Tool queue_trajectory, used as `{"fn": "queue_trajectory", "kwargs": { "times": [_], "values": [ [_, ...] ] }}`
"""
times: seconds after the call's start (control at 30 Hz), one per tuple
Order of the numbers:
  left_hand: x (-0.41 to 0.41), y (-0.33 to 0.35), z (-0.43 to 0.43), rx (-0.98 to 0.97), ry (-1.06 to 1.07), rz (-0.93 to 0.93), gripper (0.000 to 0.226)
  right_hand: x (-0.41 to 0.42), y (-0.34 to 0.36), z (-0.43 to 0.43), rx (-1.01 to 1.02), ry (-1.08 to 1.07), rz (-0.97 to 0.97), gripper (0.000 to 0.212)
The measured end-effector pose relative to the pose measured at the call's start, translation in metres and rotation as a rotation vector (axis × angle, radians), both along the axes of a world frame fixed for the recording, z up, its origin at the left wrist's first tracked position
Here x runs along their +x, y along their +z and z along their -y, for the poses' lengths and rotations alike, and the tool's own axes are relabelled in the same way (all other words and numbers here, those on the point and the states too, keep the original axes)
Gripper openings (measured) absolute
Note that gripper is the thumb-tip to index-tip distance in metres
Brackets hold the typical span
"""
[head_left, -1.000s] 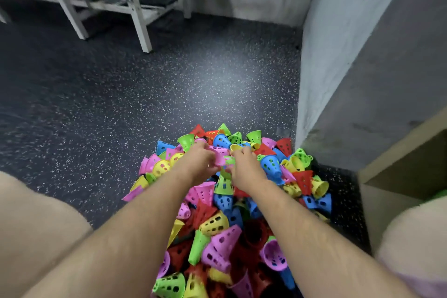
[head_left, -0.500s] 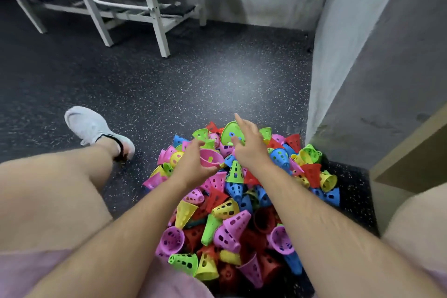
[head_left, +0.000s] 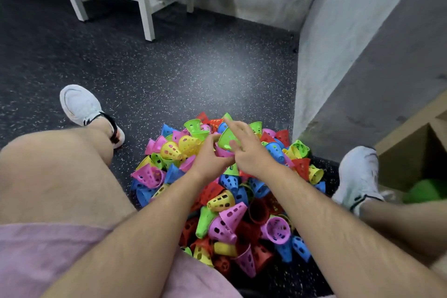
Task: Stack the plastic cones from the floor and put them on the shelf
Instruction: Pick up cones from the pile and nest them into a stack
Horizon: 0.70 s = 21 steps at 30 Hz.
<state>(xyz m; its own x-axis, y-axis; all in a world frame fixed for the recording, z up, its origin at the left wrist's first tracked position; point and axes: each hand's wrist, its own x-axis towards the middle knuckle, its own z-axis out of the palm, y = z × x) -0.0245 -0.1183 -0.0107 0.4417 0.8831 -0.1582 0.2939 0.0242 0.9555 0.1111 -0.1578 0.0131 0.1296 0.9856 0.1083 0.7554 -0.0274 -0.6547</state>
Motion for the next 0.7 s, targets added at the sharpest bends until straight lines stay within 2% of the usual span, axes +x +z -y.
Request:
{"fn": "queue_trajectory", "kwargs": {
  "times": [0.1,0.23,0.3,0.4,0.47,0.57,0.7],
  "values": [
    [0.005,-0.010,0.005,-0.029,-0.052,-0.012,0.063,0.012,0.009,0.011,-0.008,-0.032,0.022,0.046],
    [0.003,-0.015,0.011,-0.021,-0.100,-0.033,0.076,0.022,0.020,0.015,0.166,-0.236,-0.078,0.035],
    [0.004,-0.011,0.016,-0.030,-0.078,-0.028,0.077,0.019,0.016,0.014,0.120,-0.195,-0.085,0.033],
    [0.010,-0.009,0.020,-0.016,-0.023,0.006,0.065,0.011,0.002,0.021,0.024,-0.085,-0.100,0.027],
    [0.011,-0.012,0.018,-0.004,-0.006,-0.019,0.072,0.008,-0.004,0.030,0.012,-0.045,-0.115,0.027],
    [0.013,-0.012,0.018,0.003,-0.026,-0.087,0.088,0.014,-0.013,0.039,-0.109,-0.064,-0.134,0.038],
    [0.017,-0.020,0.021,0.010,-0.038,-0.164,0.077,0.015,-0.024,0.043,-0.131,-0.031,-0.236,0.036]
  ]
}}
